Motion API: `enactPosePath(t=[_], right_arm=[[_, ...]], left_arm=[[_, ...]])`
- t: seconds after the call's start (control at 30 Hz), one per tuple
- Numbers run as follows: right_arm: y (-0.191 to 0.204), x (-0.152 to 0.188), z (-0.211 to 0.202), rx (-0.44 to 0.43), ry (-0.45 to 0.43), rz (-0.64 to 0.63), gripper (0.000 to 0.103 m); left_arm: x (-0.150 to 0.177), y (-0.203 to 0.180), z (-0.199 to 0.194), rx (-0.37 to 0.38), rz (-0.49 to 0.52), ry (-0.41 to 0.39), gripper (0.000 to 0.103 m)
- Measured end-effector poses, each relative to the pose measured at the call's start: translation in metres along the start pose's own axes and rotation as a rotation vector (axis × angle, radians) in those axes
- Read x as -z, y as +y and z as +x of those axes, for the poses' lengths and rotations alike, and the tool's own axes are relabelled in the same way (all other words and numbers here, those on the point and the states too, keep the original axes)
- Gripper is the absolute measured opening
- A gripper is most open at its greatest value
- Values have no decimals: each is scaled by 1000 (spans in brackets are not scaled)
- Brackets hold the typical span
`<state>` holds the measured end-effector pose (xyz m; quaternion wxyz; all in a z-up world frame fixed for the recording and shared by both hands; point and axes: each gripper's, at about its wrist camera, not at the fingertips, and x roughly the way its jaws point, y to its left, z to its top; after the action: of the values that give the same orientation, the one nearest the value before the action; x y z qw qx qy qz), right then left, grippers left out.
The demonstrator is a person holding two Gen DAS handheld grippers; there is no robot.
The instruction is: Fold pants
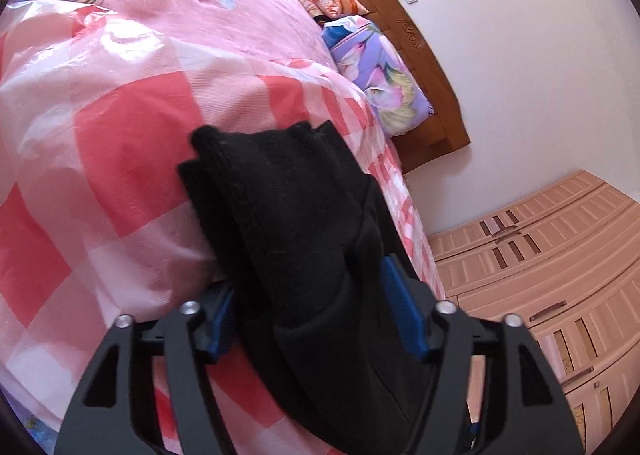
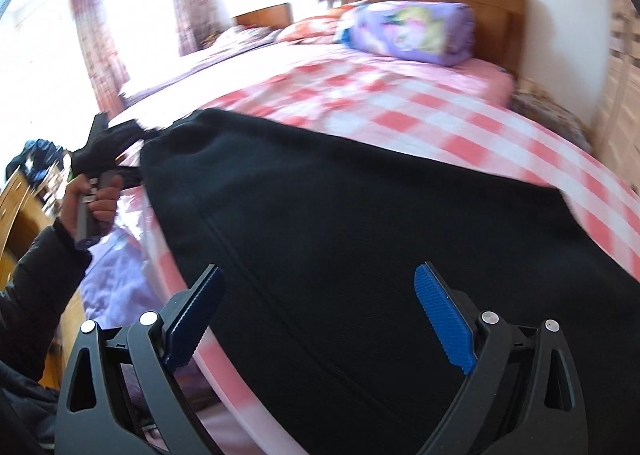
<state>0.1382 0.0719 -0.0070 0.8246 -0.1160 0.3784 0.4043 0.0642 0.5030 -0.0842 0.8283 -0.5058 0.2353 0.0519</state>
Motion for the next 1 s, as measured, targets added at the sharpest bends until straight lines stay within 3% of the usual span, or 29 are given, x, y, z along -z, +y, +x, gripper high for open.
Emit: enactPosePath(t=[0.07,0.13,0.17,0.3,0.43,0.5,0.6,0.7,0.8,0.87,0.97,1.0], right_arm=[[15,-10,29,9,57,-13,92],[26,-11,50,36,116,-25,92],[30,-7,59,71,152,-39,92],[29,1,56,53,127,-31,96],[28,4,52,39,118,-23,96],[17,6,36,20,76,50,96],[-23,13,-7,-21,-76,232,96],[-85,33,-60,45,-218,476,97],[-137,62,-103,49,-339,700,97],[-164,83,-123,65,-377,814,97],[-181,107,-141,111,-385,876,97],[-184,113,-144,115,-385,882,97]], left_arm=[[4,-13,0,-66,51,-3,75],[4,-17,-1,-152,63,-11,34],[4,-14,-3,-127,47,-6,32],[4,-20,-15,-105,53,-35,27],[6,-77,-33,-107,163,-119,26],[17,-124,-40,-140,301,-163,26],[65,-217,-37,-204,643,-212,26],[129,-280,-16,-206,920,-198,26],[206,-312,22,-180,1122,-117,26],[265,-316,55,-179,1262,-21,26],[347,-294,95,-160,1517,187,38],[369,-285,100,-156,1594,230,49]])
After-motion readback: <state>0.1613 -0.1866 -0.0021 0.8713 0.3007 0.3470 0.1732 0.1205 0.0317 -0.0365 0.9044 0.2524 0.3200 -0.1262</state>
